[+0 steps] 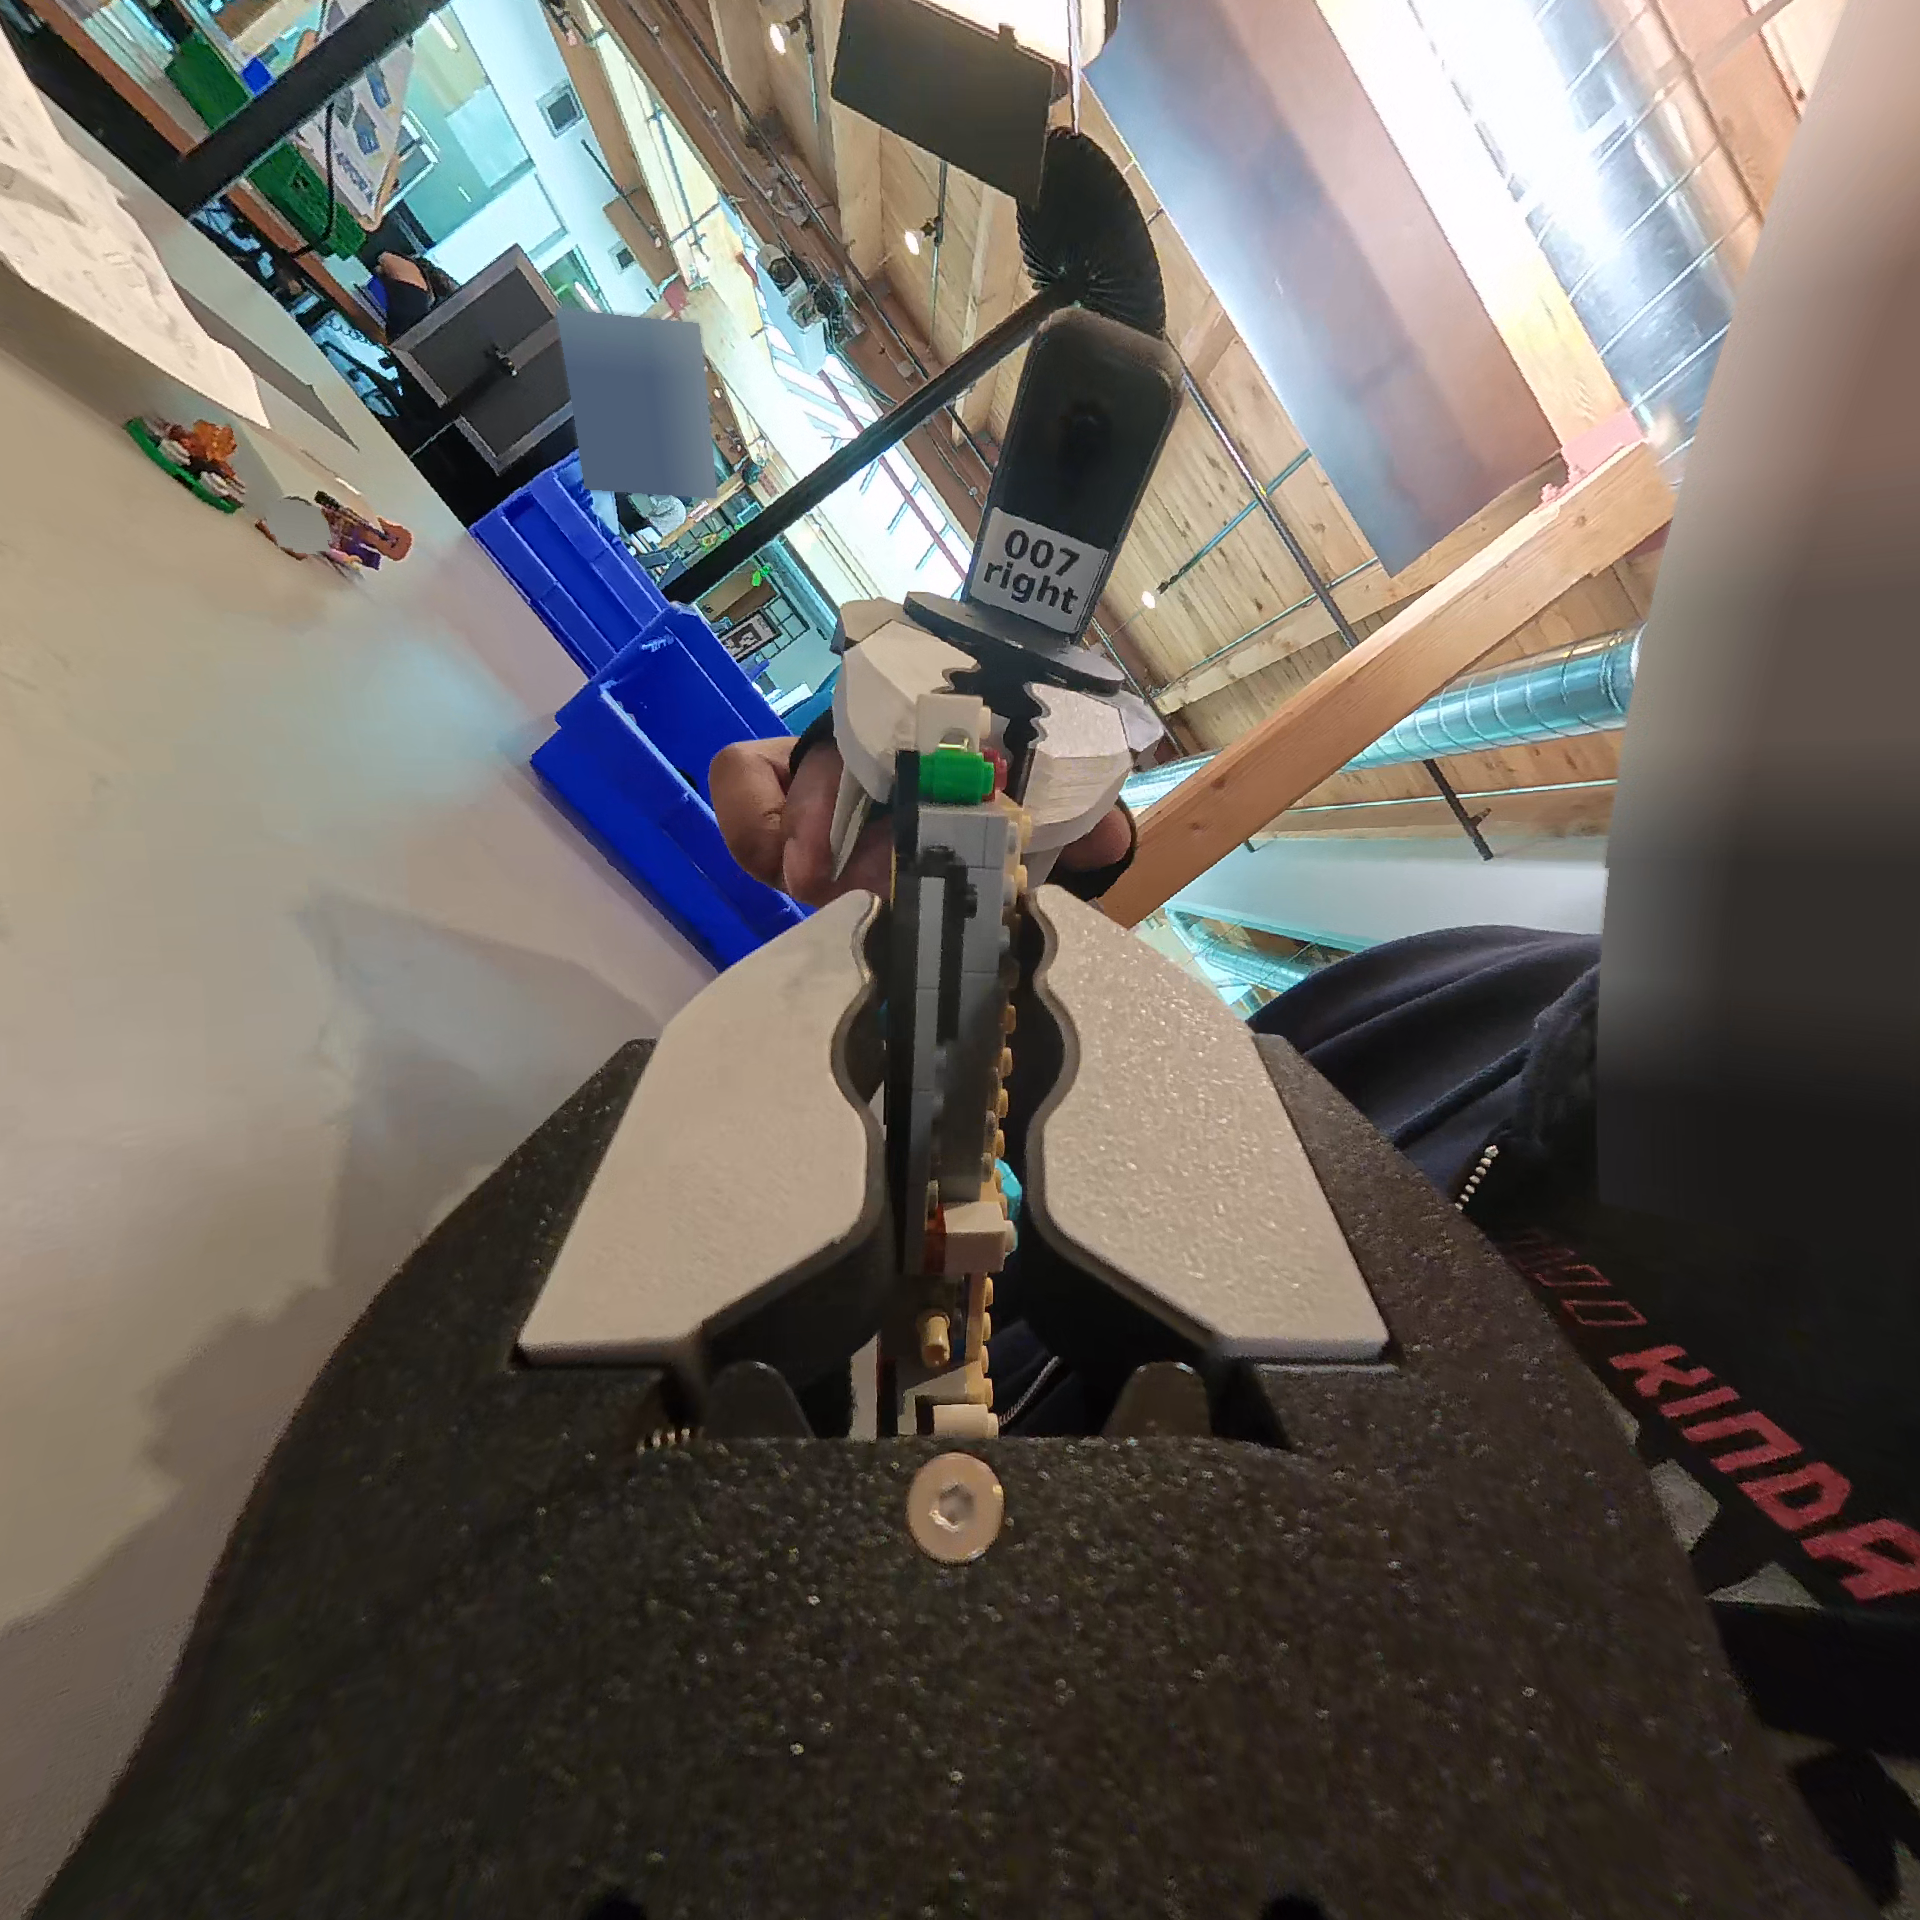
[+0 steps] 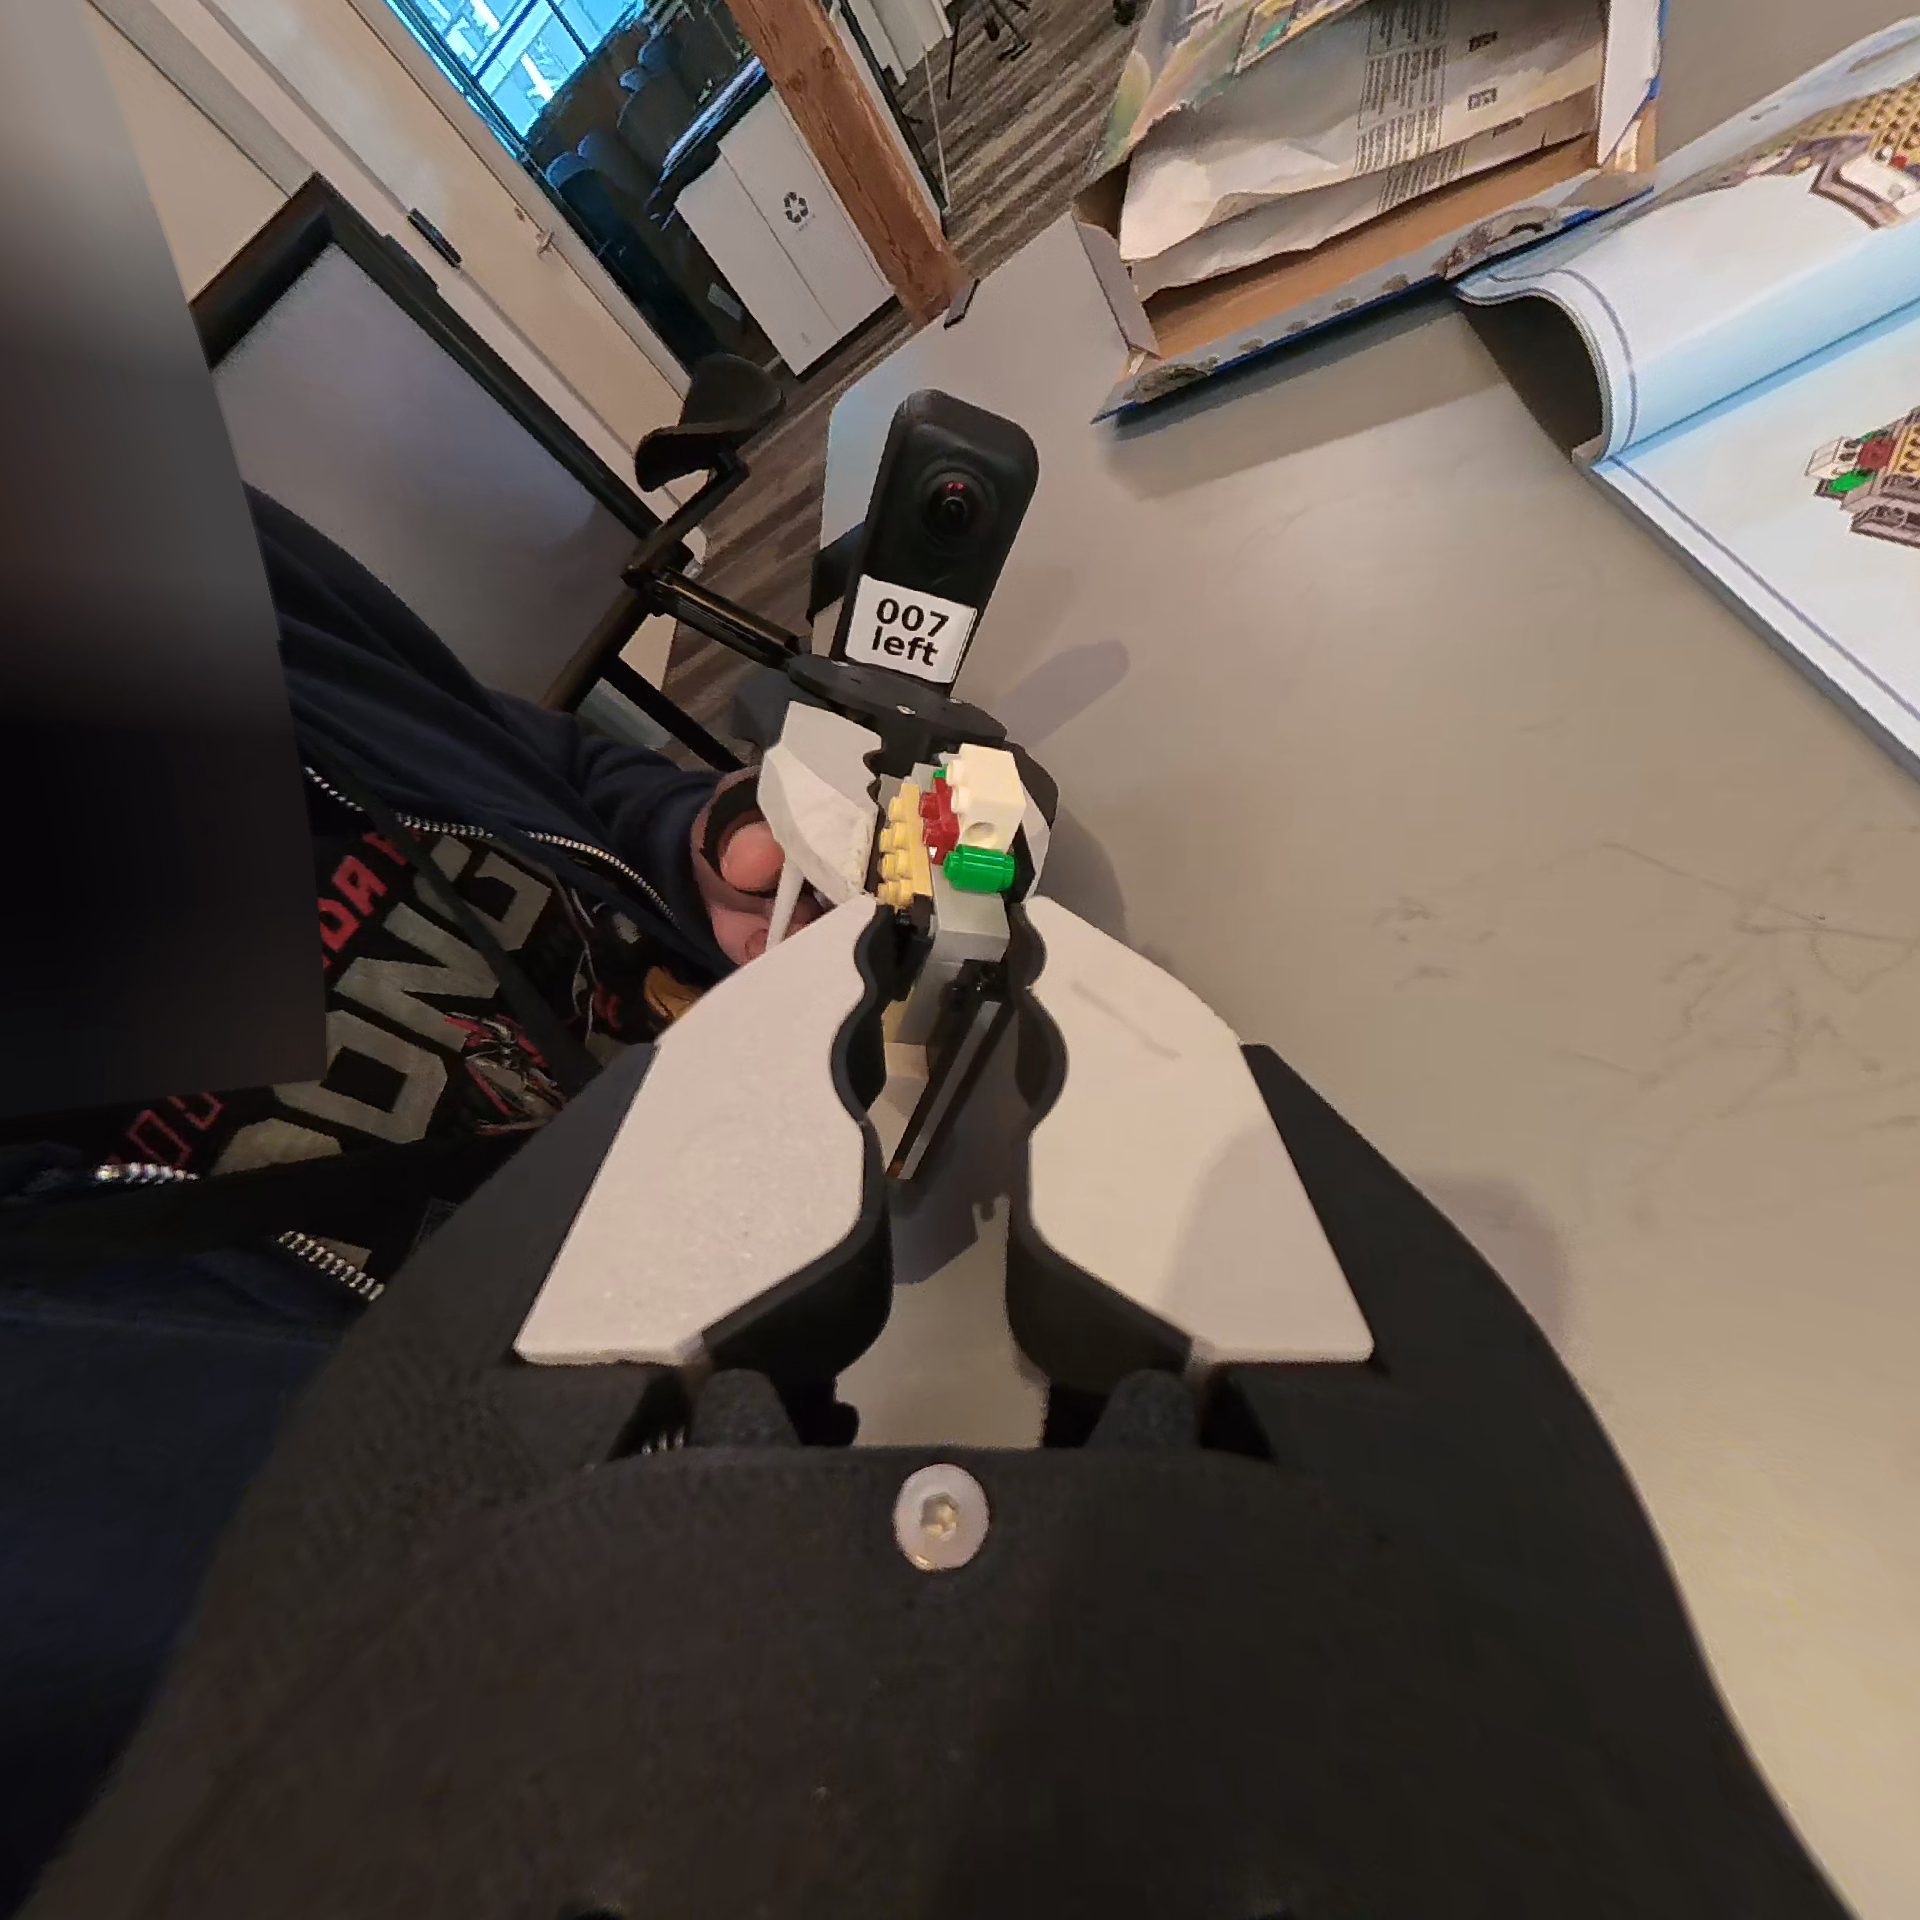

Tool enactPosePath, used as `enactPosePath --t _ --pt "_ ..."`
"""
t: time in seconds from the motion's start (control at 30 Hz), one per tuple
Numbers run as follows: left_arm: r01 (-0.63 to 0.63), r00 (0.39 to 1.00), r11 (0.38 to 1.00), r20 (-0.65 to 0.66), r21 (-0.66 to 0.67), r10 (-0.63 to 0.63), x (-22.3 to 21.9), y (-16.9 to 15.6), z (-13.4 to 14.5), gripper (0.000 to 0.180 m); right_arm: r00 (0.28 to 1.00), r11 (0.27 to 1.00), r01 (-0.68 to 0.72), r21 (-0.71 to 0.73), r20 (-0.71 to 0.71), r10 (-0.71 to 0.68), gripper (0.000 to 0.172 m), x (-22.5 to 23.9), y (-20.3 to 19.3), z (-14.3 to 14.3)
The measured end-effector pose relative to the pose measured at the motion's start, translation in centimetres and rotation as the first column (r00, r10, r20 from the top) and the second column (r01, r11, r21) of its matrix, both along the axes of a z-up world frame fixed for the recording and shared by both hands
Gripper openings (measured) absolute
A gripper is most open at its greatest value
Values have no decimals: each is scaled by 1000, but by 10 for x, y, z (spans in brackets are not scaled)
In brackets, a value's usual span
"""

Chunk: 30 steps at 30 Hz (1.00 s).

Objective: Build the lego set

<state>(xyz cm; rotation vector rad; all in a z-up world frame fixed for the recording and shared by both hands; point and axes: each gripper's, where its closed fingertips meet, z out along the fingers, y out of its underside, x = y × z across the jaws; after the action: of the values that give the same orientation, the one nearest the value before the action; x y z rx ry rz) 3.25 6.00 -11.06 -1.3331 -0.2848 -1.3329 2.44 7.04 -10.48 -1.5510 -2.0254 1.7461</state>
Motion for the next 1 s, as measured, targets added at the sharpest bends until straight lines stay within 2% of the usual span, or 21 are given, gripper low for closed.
enactPosePath --t 0.2,0.5,0.87,1.0 --pt "8 996 1000 -94 23 -5 7 -2 1 23 998 999 -27 36 -52 29 20 7 -2 2" --pt "107 981 994 -165 34 -100 17 -6 2 23 993 996 -66 58 -93 72 20 16 -6 5" --pt "151 978 988 -149 28 -145 21 -7 2 23 990 997 -41 70 -129 49 19 18 -6 5" --pt "161 976 987 -155 19 -156 21 -7 -1 23 994 998 -31 53 -103 36 19 18 -5 2"
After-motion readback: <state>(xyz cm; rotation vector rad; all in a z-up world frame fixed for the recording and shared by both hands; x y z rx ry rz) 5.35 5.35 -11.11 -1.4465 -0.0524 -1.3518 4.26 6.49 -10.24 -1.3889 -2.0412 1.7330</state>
